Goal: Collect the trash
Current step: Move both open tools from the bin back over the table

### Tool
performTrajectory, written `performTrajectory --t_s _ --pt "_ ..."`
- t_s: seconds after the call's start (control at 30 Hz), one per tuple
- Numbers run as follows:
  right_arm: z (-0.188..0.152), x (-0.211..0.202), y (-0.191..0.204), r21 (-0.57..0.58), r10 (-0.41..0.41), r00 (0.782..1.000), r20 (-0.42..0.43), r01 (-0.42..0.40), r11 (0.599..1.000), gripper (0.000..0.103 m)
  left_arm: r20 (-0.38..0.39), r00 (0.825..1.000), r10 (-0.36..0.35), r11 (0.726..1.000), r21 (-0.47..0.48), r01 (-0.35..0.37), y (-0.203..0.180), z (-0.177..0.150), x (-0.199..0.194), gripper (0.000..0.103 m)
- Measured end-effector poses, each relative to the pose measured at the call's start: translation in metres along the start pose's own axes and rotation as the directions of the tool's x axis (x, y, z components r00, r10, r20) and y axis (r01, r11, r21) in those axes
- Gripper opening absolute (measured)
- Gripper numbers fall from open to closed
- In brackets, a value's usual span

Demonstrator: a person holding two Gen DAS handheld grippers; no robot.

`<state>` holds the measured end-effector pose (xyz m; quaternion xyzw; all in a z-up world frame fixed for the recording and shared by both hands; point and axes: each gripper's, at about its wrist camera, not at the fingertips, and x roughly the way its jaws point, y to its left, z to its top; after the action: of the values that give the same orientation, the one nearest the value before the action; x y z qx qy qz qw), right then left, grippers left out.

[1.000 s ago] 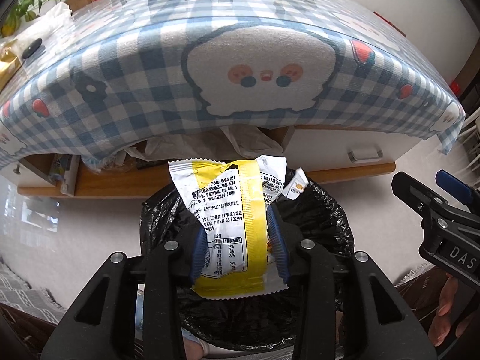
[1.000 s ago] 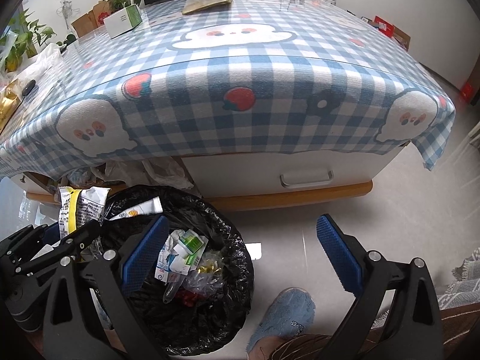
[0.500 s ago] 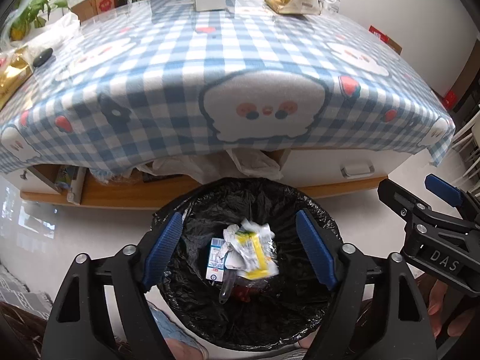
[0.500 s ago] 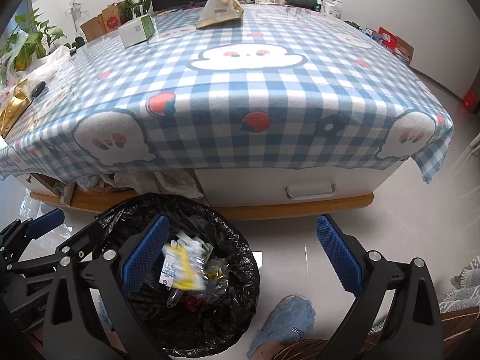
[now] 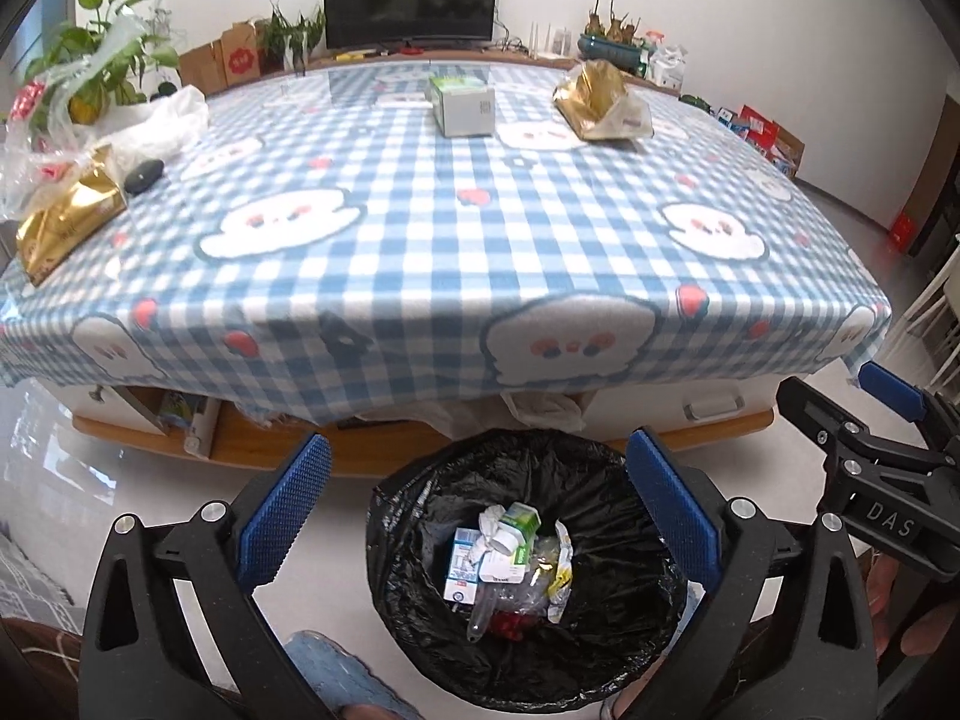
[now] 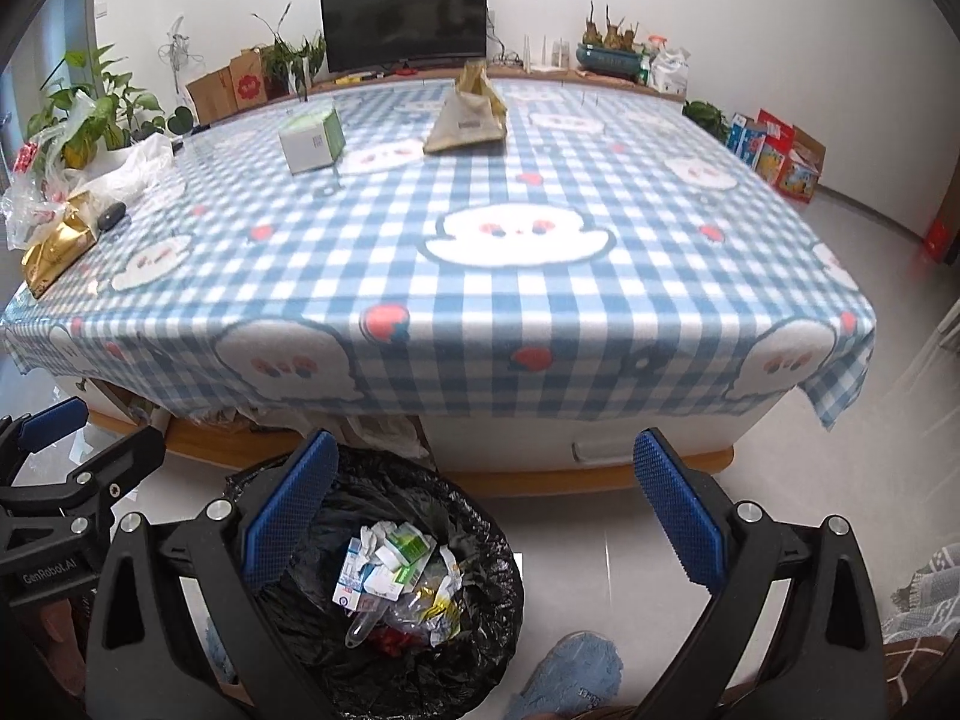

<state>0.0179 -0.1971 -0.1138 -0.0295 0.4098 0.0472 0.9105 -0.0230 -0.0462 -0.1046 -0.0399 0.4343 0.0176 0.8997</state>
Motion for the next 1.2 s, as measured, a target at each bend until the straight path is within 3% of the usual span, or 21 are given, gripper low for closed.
performTrajectory --t_s 0.57,1.2 --pt "0.06 -0.047 0.01 -0.017 -0.006 0.99 0.14 0.008 1.0 0.095 0.054 0.998 0.017 1.0 -0.027 -0.015 0.021 0.049 -0.039 0.097" --pt "0.129 -0.013 0.015 -0.005 0.029 0.99 0.138 -0.029 1.0 0.095 0.05 0.998 0.022 0.998 -0.054 -0.02 0.013 0.125 -0.01 0.097"
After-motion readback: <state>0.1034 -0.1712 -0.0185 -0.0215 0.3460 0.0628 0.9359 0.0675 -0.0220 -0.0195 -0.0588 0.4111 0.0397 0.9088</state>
